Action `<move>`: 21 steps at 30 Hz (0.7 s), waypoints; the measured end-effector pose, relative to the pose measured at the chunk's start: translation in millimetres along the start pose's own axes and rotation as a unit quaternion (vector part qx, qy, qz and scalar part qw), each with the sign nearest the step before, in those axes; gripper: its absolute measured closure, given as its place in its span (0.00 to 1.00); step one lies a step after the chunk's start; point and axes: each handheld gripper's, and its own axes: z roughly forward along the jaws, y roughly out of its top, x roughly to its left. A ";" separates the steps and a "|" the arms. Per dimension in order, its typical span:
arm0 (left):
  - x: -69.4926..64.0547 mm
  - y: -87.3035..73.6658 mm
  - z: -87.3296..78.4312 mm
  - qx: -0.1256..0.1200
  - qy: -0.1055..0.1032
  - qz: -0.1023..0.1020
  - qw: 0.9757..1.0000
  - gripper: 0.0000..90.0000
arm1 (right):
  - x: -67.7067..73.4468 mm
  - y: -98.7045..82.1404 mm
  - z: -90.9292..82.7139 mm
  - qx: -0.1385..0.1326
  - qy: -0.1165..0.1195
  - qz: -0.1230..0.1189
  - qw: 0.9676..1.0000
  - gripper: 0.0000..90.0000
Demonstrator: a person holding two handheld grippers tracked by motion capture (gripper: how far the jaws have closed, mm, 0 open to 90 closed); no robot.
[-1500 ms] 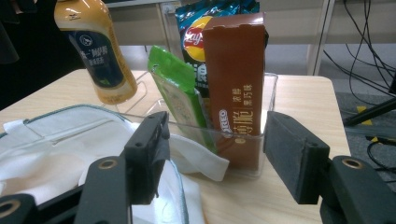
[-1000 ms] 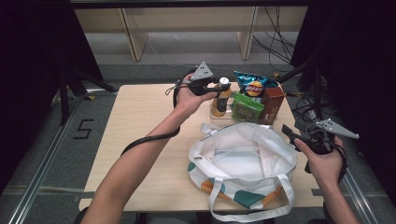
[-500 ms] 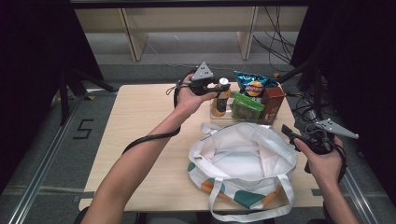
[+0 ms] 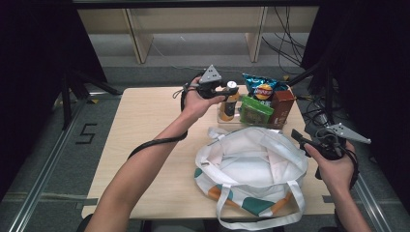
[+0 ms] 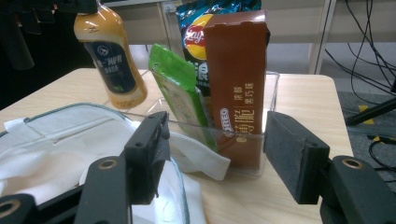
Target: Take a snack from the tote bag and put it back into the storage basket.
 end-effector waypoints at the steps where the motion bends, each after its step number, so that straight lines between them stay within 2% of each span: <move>1: 0.3 -0.2 0.0 0.002 0.000 0.001 1.000 0.65 | 0.1 0.1 0.1 -0.001 0.000 0.001 1.000 0.46; 3: 0.5 -0.6 0.2 0.003 0.000 0.001 1.000 0.65 | -3.1 0.4 0.9 -0.008 -0.001 -0.021 1.000 0.46; 6: 0.2 -1.5 0.8 0.006 0.000 0.001 1.000 0.65 | -3.1 0.3 0.6 -0.007 0.003 -0.015 1.000 0.46; 11: 0.4 -2.5 1.4 0.008 -0.002 0.003 1.000 0.65 | -3.6 0.3 1.3 -0.008 0.004 -0.019 1.000 0.46; 12: 0.5 -2.7 1.4 0.008 -0.003 0.003 1.000 0.65 | -1.8 0.1 0.5 -0.007 -0.002 -0.011 1.000 0.46; 17: 1.3 -5.0 1.9 0.011 -0.004 0.001 1.000 0.65 | 0.4 0.0 -0.3 0.002 0.000 0.005 1.000 0.46; 21: 1.8 -7.8 2.4 0.012 -0.004 -0.001 1.000 0.65 | -0.2 -0.1 0.2 0.000 0.000 -0.002 1.000 0.46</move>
